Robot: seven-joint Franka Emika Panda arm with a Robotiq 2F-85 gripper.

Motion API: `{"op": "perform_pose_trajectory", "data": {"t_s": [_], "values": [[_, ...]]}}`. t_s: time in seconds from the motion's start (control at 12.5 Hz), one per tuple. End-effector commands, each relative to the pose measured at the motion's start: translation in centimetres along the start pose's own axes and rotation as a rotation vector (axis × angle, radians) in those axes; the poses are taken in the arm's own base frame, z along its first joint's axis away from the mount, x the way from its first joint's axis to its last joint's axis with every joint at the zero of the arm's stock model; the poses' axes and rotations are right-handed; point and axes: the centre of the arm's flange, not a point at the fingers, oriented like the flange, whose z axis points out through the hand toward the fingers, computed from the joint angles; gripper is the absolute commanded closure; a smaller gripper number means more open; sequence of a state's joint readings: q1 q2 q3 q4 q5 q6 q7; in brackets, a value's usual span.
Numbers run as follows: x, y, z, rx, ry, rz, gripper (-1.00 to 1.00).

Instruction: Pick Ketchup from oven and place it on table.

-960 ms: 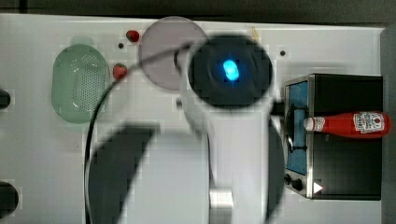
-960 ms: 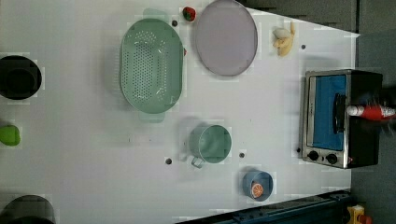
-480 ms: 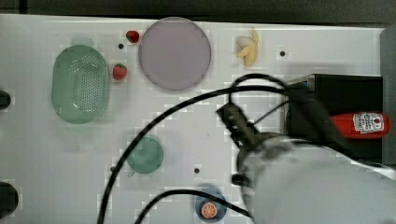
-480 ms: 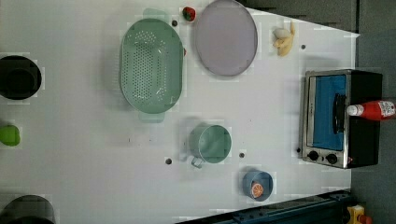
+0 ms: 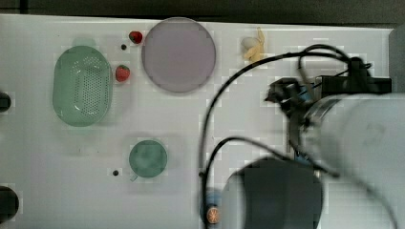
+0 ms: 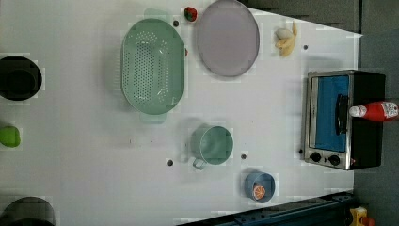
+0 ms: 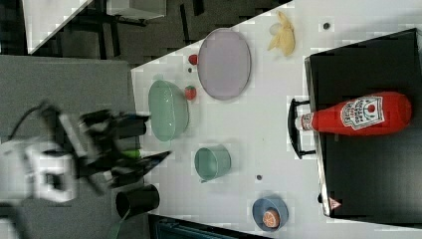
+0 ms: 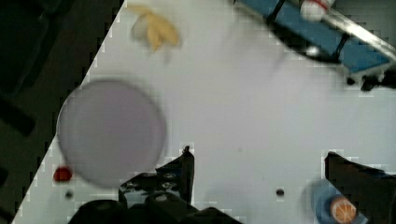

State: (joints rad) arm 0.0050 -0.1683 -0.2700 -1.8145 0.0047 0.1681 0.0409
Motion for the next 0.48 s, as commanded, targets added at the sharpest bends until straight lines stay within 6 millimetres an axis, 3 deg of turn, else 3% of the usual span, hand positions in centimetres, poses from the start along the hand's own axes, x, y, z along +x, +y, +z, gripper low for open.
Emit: {"op": "perform_pose_trajectory", "data": {"t_s": [0.08,0.48], "values": [[6.6,4.7,3.9,-0.035,-0.002,0.148,-1.0],[14.8,8.6,8.8,-0.02,0.127,0.296,-1.0]]}}
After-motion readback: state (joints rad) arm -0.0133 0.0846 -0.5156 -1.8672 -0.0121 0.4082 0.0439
